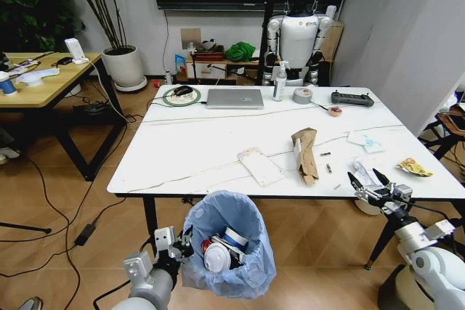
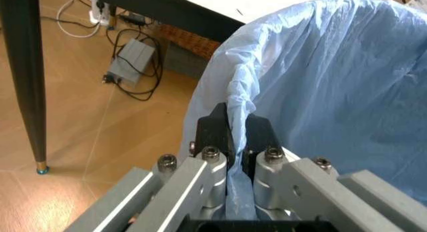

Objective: Pick up the trash bin and place the trash from the table into it.

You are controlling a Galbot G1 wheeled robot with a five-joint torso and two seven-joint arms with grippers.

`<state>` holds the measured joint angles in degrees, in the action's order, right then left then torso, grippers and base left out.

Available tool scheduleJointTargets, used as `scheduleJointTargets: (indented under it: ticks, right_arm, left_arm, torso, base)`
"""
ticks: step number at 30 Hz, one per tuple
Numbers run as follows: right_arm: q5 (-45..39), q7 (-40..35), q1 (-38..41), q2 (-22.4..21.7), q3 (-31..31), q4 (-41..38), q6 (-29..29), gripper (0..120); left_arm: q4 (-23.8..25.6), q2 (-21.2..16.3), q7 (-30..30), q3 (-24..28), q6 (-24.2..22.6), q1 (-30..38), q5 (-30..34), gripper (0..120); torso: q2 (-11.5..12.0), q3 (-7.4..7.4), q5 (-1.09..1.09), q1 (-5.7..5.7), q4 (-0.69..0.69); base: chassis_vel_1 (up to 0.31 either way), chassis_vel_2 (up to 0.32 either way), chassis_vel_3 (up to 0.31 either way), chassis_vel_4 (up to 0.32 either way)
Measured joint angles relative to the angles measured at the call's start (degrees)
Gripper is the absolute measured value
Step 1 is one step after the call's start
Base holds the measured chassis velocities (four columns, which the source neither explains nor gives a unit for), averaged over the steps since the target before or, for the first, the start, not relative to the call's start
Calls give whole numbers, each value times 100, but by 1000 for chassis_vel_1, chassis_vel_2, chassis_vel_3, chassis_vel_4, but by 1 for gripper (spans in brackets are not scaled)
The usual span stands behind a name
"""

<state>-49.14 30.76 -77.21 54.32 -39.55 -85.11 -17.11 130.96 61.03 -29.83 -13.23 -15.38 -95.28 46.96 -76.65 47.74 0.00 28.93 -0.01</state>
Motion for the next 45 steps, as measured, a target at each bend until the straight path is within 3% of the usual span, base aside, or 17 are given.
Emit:
scheduleJointTargets:
  ticks: [7, 13, 14, 20, 29, 37, 45]
  right_arm:
    - [199, -643, -167, -71, 101, -620, 16, 100]
    - [337, -2033, -425, -303, 576, -1991, 450, 100]
    - [253, -2488, -575, -369, 625, -2377, 646, 100]
    - [-355, -3091, -763, -642, 900, -3206, 980, 100]
    - [-841, -2695, -427, -1115, 1728, -3150, 1011, 100]
    - [-1634, -2731, 142, -1187, 2745, -3011, 884, 100]
    - [-2594, -3516, 1063, -1101, 3763, -2853, 989, 100]
  left_arm:
    - [93, -65, -16, -95, -1, -136, -8, 0]
    - [168, -220, -46, -254, 0, -339, -33, 0]
    - [169, -309, -73, -263, 0, -277, 26, 0]
    - [116, -462, -102, -392, 2, -251, 75, 0]
    - [117, -327, -127, -468, 33, -447, -100, 0]
    - [96, -282, -142, -454, 31, -379, -103, 0]
    - [73, -284, -146, -433, 24, -375, -108, 0]
  torso:
    - [0, 0, -1, 0, 1]
    - [0, 0, 0, 0, 5]
    - [0, 0, -3, 0, 5]
    - [0, 0, -4, 0, 0]
    - [0, 0, 0, 0, 2]
    - [0, 0, -1, 0, 1]
    - [0, 0, -1, 0, 2]
  base:
    - [0, 0, 0, 0]
    - [0, 0, 0, 0]
    - [0, 0, 0, 0]
    - [0, 0, 0, 0]
    - [0, 0, 0, 0]
    - [0, 0, 0, 0]
    - [0, 0, 0, 0]
